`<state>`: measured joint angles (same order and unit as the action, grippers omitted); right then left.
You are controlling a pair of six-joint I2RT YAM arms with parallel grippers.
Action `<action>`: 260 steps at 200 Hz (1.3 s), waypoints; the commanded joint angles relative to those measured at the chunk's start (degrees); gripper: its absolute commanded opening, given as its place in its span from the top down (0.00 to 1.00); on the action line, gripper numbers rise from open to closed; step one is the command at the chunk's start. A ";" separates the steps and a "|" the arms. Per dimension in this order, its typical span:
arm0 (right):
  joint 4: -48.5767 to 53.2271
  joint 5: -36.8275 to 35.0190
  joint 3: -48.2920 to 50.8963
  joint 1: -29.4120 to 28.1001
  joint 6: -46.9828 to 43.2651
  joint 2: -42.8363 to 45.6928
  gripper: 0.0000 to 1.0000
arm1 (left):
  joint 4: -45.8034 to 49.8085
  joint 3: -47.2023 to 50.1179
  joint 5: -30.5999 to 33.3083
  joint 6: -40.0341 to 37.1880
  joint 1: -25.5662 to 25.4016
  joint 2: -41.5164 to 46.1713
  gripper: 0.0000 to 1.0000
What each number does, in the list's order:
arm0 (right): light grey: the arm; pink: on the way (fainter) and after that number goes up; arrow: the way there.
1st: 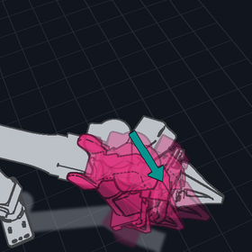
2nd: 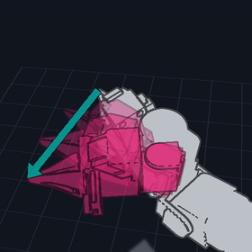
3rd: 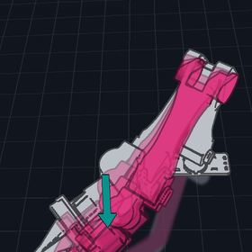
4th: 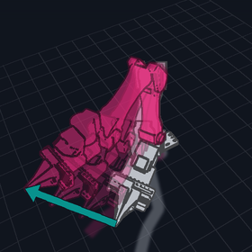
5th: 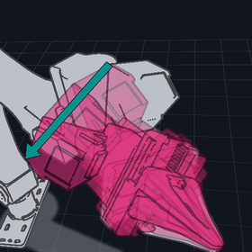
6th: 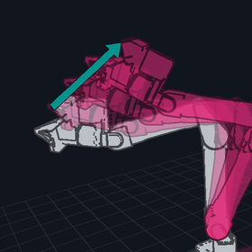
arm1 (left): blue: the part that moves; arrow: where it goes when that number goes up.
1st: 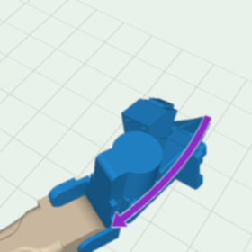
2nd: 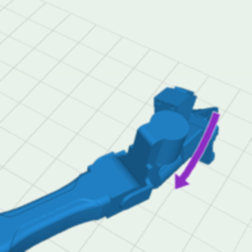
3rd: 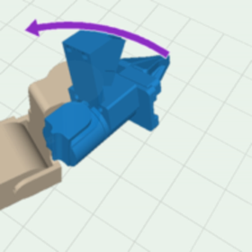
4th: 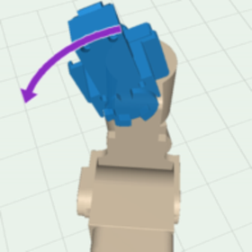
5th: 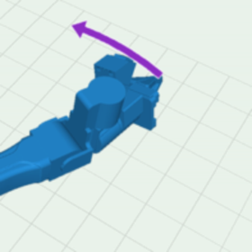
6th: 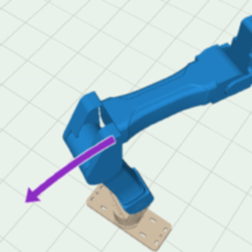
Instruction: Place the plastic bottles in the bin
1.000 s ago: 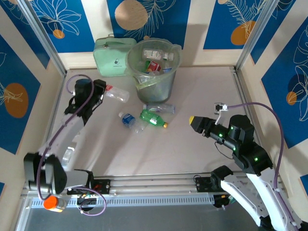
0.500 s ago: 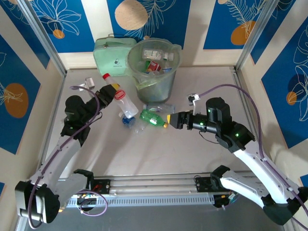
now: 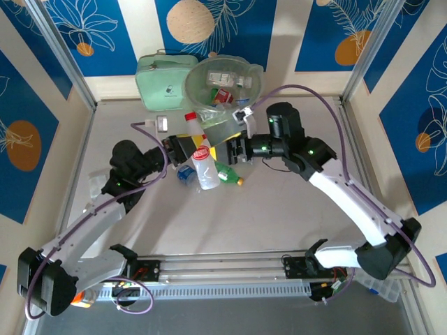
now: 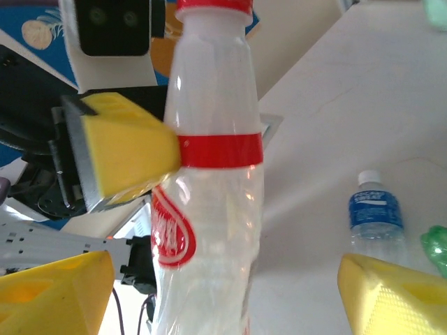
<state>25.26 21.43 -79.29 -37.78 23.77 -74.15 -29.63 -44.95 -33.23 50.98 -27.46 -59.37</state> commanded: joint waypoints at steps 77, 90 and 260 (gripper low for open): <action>-11.50 12.58 4.22 -2.21 4.50 -4.51 0.32 | -6.61 -1.06 -0.45 -0.99 -1.36 -1.18 0.60; -12.34 12.75 4.81 -2.30 4.97 -4.43 0.36 | -7.18 -0.80 -0.41 -0.51 -1.43 -1.19 0.60; 1.08 -22.57 -17.06 13.32 -17.80 -10.77 0.61 | 43.21 -9.35 31.93 -39.84 -1.72 14.47 0.11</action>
<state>24.53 13.80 -90.83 -27.62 14.50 -80.25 1.26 -57.01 -11.70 21.58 -28.80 -43.40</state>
